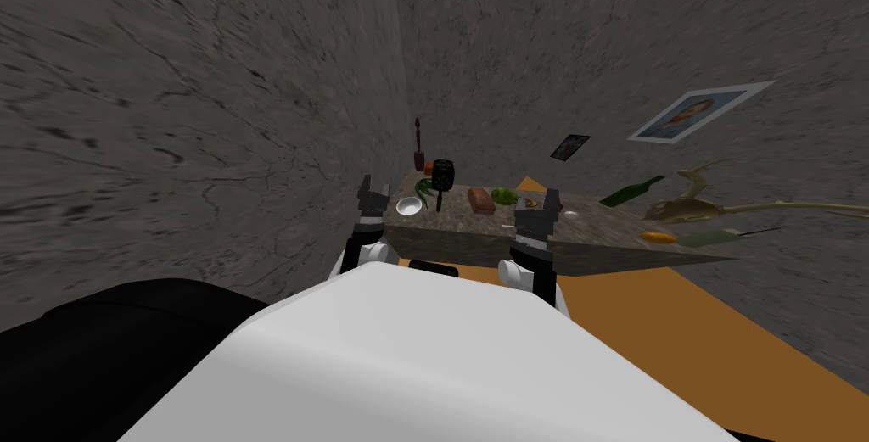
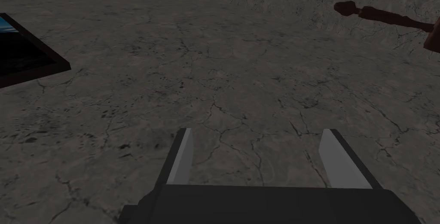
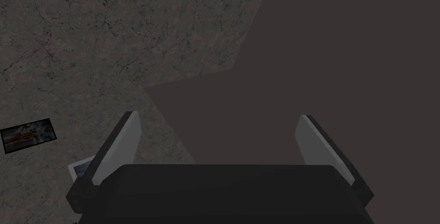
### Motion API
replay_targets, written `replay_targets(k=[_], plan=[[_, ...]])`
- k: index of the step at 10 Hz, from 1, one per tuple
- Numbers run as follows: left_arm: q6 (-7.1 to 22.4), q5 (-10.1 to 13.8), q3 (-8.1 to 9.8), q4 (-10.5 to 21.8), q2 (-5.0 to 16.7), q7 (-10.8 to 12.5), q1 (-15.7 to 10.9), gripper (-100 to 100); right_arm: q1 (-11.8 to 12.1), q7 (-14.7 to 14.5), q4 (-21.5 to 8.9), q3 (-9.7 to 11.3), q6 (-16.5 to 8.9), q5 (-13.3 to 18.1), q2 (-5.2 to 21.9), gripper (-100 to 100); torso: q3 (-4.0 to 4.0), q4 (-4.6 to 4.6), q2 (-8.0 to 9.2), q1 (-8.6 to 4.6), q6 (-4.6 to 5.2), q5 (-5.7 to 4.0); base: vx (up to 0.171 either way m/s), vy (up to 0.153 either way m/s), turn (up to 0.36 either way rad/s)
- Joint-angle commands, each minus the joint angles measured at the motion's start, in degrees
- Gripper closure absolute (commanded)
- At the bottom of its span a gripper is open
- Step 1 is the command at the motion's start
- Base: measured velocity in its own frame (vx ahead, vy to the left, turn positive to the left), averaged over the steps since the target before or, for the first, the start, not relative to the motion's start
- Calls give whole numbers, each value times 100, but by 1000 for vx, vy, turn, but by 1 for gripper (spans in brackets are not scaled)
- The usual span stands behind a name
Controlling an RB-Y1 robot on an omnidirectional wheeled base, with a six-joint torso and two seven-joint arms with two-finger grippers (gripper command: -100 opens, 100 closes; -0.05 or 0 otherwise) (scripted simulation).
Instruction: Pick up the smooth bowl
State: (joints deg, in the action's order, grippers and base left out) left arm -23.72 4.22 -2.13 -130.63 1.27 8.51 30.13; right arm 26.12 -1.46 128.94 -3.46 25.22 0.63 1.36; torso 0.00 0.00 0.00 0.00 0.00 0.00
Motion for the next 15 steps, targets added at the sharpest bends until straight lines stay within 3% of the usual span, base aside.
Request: replay_targets(k=[1, 5, 9, 15], plan=[[190, 49, -12, -2, 266, 50, -43, -100, 0, 0, 0, 0, 0, 0, 0, 0, 0, 0, 0, 0, 0, 0, 0, 4, 15], [771, 228, -55, -36, 670, 211, -175, -100, 0, 0, 0, 0, 0, 0, 0, 0, 1, 0, 1, 6, 0, 2, -5, 12, 22], [1264, 358, -90, -63, 834, 318, -255, -100, 0, 0, 0, 0, 0, 0, 0, 0, 1, 0, 2, 7, 0, 2, -5, 12, 20], [2252, 670, -176, -128, 1112, 568, -436, -100, 0, 0, 0, 0, 0, 0, 0, 0, 1, 0, 2, 4, 0, 1, -6, 13, 25]])
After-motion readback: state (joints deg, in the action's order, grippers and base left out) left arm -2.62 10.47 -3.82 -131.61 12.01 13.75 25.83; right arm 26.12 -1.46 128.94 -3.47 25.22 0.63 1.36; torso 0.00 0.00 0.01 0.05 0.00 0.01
